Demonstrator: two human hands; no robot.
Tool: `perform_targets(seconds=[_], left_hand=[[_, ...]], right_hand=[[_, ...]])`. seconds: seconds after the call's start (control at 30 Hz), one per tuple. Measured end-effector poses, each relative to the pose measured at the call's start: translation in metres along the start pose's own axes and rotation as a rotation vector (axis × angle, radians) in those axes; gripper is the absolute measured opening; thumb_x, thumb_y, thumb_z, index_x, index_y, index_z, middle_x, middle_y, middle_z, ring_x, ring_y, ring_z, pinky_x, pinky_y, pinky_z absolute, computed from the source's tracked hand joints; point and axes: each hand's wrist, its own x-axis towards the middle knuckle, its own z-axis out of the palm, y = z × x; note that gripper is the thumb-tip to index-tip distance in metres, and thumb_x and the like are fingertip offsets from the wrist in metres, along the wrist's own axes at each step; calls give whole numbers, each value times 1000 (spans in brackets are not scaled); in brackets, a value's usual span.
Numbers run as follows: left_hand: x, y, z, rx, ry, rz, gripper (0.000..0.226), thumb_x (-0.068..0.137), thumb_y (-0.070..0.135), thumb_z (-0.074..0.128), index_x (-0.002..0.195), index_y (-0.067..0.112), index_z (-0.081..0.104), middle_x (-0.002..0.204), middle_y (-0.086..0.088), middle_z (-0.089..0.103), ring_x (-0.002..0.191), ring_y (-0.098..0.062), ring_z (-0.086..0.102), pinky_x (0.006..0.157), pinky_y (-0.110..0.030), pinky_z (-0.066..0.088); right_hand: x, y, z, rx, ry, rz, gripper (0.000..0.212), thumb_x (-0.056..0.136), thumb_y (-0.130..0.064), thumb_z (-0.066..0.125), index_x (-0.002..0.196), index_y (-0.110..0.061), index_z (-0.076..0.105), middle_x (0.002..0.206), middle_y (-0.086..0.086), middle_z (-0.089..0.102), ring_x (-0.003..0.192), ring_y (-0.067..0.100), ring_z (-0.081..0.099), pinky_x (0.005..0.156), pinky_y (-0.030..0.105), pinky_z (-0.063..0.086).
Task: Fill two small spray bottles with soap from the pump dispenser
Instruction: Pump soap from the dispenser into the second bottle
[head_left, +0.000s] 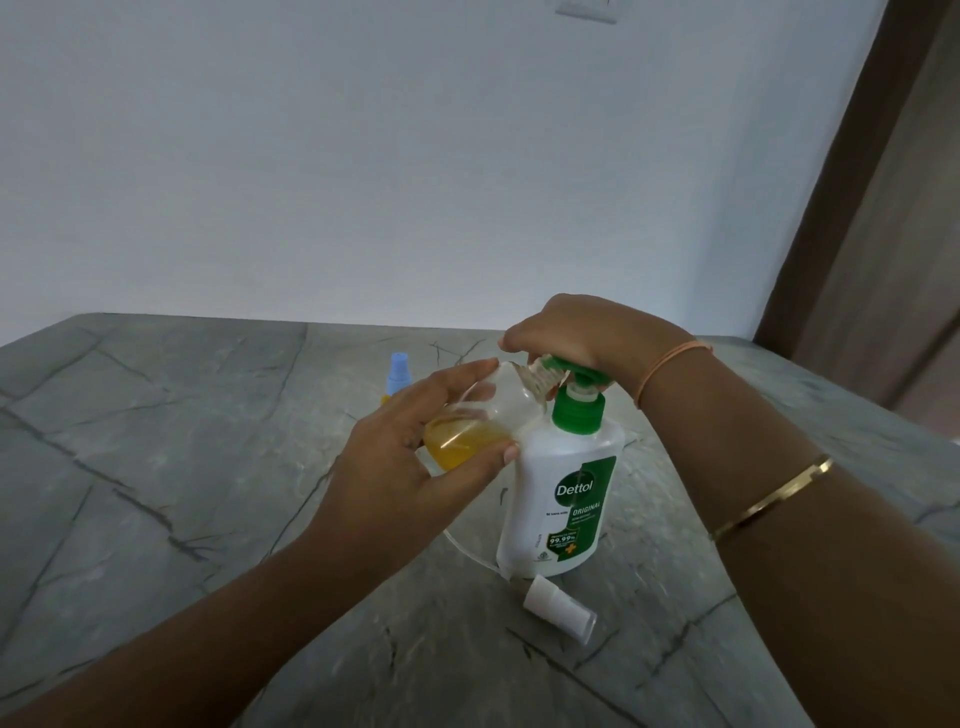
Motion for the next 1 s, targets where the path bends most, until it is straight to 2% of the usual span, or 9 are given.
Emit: perform_targets(seconds=[0.07, 0.17, 0.23, 0.33, 0.53, 0.7, 0.8, 0.83, 1.0], left_hand=[[1, 1, 0, -2, 1, -16, 52, 69, 50, 70, 115, 49, 45, 105, 34, 54, 102, 10, 54, 83, -8, 46], [1, 4, -1, -22, 5, -18, 52, 67, 50, 69, 114, 50, 44, 109, 31, 55, 103, 7, 55, 85, -10, 47], [1, 6, -2, -31, 12, -19, 53, 65, 48, 64, 114, 48, 45, 109, 28, 56, 101, 5, 57, 82, -14, 51], [1, 6, -2, -26, 18, -15, 53, 68, 49, 71, 115, 47, 46, 109, 26, 57, 100, 1, 59, 83, -20, 52], [0, 3, -3, -16, 1, -2, 52, 68, 50, 69, 114, 52, 44, 106, 33, 54, 100, 12, 55, 79, -10, 49], [0, 1, -3, 19, -7, -2, 49, 68, 51, 66, 109, 57, 40, 101, 42, 49, 101, 16, 51, 76, -7, 49], [1, 3, -3, 18, -5, -3, 50, 68, 53, 67, 109, 57, 40, 101, 41, 49, 102, 16, 51, 76, -7, 48], [1, 2, -3, 21, -4, -3, 50, 67, 51, 66, 109, 57, 40, 101, 41, 49, 102, 15, 51, 77, -9, 49], [-1, 3, -1, -26, 10, -12, 55, 66, 49, 67, 117, 43, 49, 110, 25, 60, 100, 1, 60, 83, -28, 54]], right_hand=[[3, 1, -1, 3, 20, -16, 32, 90, -25, 49, 100, 1, 65, 56, 3, 44, 39, 12, 44, 41, 15, 32], [6, 1, -5, 1, 44, -28, 29, 92, -32, 47, 81, -7, 59, 34, -1, 49, 22, 5, 42, 32, 8, 31], [6, 0, -7, -17, 54, -42, 38, 94, -42, 44, 83, -9, 58, 35, -2, 53, 31, 9, 48, 37, 13, 35], [4, -2, -6, -15, 32, -41, 46, 95, -52, 38, 87, -10, 56, 57, 4, 58, 48, 14, 53, 48, 21, 40], [-4, -2, -1, -4, -12, -9, 45, 95, -54, 35, 97, -12, 52, 71, 2, 53, 60, 13, 49, 49, 24, 33], [-3, -1, 2, 3, -49, 9, 49, 95, -54, 35, 83, -10, 53, 72, 2, 52, 62, 14, 48, 50, 25, 32], [-2, 0, 2, 5, -22, -8, 53, 95, -54, 36, 112, -10, 58, 74, 1, 47, 63, 13, 46, 50, 24, 33], [-2, 0, 2, 4, -11, -18, 54, 95, -54, 36, 114, -9, 58, 73, 0, 47, 62, 12, 46, 50, 24, 33], [1, -1, -5, -2, 46, -54, 52, 95, -53, 37, 92, -8, 61, 50, -1, 57, 40, 8, 51, 45, 20, 35]])
